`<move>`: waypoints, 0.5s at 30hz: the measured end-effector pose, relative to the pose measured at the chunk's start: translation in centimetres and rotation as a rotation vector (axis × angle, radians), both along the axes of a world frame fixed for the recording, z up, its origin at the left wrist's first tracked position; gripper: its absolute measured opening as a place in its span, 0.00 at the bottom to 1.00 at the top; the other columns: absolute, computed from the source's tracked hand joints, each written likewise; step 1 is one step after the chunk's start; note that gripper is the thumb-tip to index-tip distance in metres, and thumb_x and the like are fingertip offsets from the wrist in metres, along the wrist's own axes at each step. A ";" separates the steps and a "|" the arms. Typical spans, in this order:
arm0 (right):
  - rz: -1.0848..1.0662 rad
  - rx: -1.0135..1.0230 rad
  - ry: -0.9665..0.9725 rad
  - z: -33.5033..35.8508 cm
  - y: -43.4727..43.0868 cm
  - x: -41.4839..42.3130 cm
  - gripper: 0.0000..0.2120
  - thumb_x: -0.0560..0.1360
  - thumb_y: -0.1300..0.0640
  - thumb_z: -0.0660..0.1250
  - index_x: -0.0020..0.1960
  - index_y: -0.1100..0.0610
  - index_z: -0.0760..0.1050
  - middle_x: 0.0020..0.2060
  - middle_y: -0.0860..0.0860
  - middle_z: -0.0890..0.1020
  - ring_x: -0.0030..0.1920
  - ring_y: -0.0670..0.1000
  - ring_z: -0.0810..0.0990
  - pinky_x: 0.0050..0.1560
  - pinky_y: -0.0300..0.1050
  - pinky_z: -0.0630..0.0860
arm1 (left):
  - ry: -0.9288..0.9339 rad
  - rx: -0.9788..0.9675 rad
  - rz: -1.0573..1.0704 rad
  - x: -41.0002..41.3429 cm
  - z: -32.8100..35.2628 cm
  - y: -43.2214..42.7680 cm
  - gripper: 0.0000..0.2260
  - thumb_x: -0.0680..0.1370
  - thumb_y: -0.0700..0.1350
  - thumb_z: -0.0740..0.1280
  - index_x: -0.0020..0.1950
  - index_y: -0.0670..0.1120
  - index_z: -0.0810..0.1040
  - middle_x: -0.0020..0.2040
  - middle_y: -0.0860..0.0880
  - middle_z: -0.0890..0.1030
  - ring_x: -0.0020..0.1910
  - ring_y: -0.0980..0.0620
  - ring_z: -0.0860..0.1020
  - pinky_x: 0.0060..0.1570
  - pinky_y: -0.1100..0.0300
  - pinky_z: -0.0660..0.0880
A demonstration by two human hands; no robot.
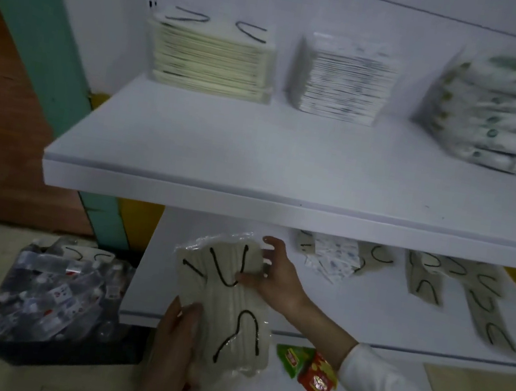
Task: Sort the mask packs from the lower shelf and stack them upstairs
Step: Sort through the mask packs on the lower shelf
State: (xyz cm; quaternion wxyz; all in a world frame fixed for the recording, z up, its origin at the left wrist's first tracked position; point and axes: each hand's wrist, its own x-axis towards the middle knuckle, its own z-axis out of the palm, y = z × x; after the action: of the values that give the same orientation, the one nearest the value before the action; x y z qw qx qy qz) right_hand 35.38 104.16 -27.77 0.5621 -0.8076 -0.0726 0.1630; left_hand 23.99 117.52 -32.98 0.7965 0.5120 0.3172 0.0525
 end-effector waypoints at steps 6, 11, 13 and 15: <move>0.308 -0.439 -0.764 1.5 -0.2 -0.7 0.38 0.71 0.54 0.72 0.75 0.45 0.56 0.74 0.57 0.56 0.72 0.56 0.56 0.72 0.53 0.59 | -0.141 -0.061 -0.078 0.0 2.8 0.0 0.07 0.77 0.43 0.67 0.52 0.50 0.81 0.47 0.48 0.85 0.48 0.46 0.82 0.46 0.52 0.77; 0.826 -0.423 -1.116 3.0 0.3 0.9 0.17 0.75 0.64 0.63 0.63 0.59 0.77 0.65 0.57 0.76 0.68 0.57 0.70 0.71 0.46 0.63 | -0.170 -0.183 -0.125 1.4 4.2 0.2 0.09 0.75 0.41 0.68 0.55 0.43 0.77 0.44 0.46 0.84 0.43 0.48 0.82 0.35 0.61 0.79; 0.844 -0.446 -1.082 3.7 0.5 1.3 0.17 0.72 0.67 0.63 0.60 0.62 0.79 0.61 0.58 0.79 0.65 0.56 0.73 0.69 0.43 0.65 | -0.178 -0.201 -0.163 2.1 4.7 0.5 0.06 0.79 0.38 0.62 0.54 0.44 0.76 0.38 0.50 0.85 0.40 0.51 0.82 0.34 0.61 0.78; 0.816 -0.451 -1.039 4.4 0.3 2.0 0.15 0.70 0.66 0.67 0.56 0.63 0.80 0.57 0.57 0.81 0.62 0.56 0.75 0.63 0.47 0.72 | -0.181 -0.177 -0.219 2.5 5.0 0.6 0.08 0.81 0.38 0.58 0.52 0.46 0.75 0.40 0.49 0.84 0.39 0.53 0.82 0.39 0.58 0.76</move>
State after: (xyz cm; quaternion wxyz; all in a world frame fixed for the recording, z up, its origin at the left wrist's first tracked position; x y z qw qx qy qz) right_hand 37.43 104.49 -23.41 0.1671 -0.7861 -0.5941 -0.0354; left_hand 26.45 118.17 -27.95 0.8649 0.4644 0.1897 -0.0169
